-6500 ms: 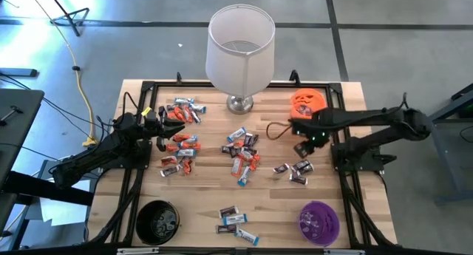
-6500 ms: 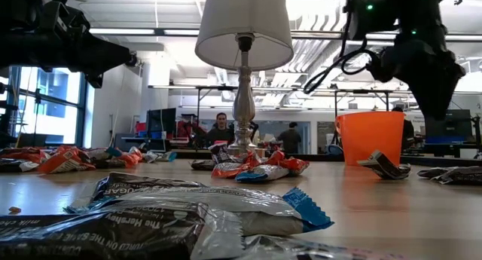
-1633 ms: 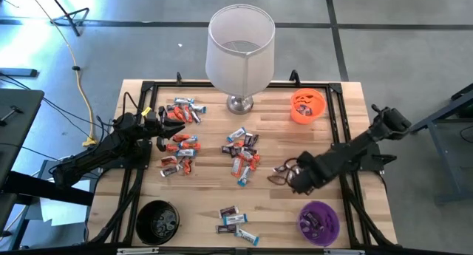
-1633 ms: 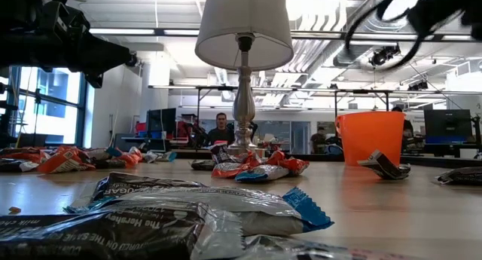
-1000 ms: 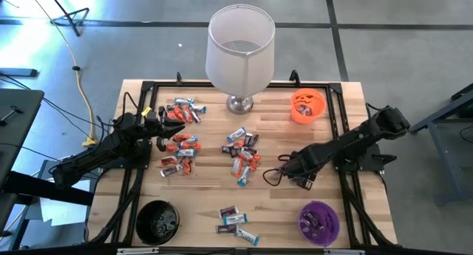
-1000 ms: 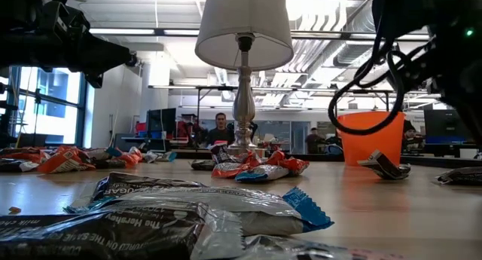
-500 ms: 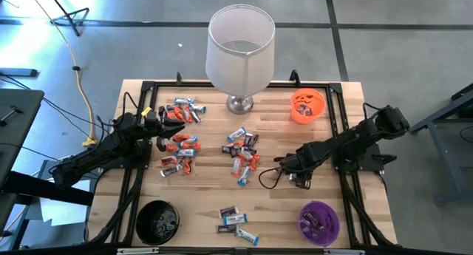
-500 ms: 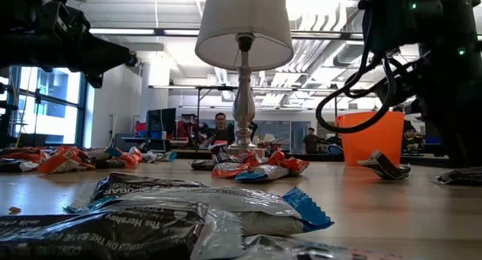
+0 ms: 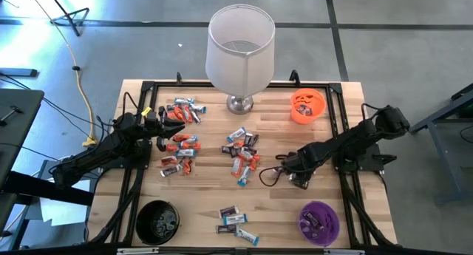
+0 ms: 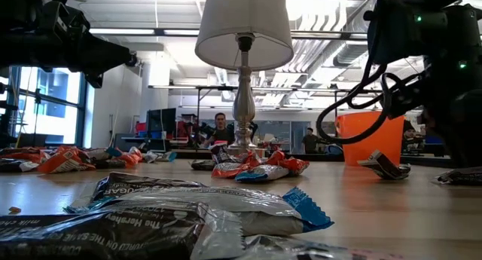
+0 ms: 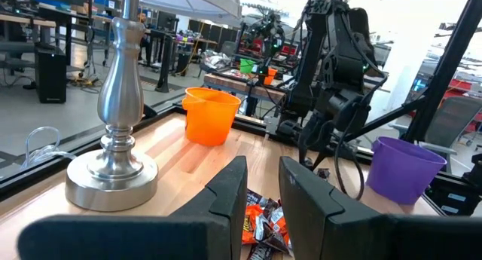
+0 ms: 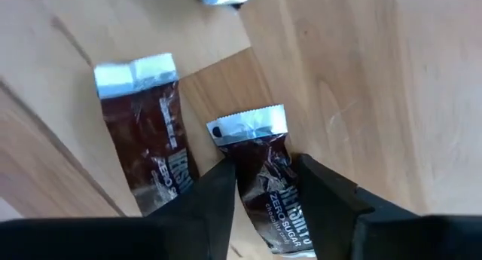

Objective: Sort candy
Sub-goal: Put the brown chocolate bar into the violet bucket

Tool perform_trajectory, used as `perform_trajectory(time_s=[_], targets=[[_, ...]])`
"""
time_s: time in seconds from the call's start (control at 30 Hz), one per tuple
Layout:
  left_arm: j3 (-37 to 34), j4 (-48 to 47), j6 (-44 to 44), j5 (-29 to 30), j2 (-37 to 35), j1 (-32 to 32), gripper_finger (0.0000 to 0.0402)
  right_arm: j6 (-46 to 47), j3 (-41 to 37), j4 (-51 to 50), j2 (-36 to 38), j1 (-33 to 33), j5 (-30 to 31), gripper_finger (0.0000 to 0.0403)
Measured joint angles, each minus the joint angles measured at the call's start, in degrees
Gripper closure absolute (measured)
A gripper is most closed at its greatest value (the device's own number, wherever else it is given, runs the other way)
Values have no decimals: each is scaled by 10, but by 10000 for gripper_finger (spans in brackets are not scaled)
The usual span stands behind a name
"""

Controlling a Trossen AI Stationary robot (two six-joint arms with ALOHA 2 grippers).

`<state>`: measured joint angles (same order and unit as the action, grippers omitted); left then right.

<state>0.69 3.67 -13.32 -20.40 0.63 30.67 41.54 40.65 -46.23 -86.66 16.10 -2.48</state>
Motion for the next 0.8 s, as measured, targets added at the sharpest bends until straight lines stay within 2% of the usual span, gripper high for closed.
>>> perform_trajectory(time_s=[0.1, 0.2, 0.27, 0.4, 0.53, 0.7, 0.8], targets=[[0, 0, 0, 0, 0, 0, 337, 49, 1, 4, 0, 0, -4, 315], [0, 0, 0, 0, 0, 0, 337, 85, 2, 5, 0, 0, -10, 374], [0, 0, 0, 0, 0, 0, 337, 115, 2, 5, 0, 0, -14, 392], [0, 0, 0, 0, 0, 0, 337, 186, 13, -4, -2, 0, -34, 381], [0, 0, 0, 0, 0, 0, 337, 195, 56, -42, -2, 0, -36, 397], [0, 0, 0, 0, 0, 0, 337, 194, 150, -142, -2, 1, -15, 396], [0, 0, 0, 0, 0, 0, 337, 227, 218, -191, -1, 14, -10, 400]])
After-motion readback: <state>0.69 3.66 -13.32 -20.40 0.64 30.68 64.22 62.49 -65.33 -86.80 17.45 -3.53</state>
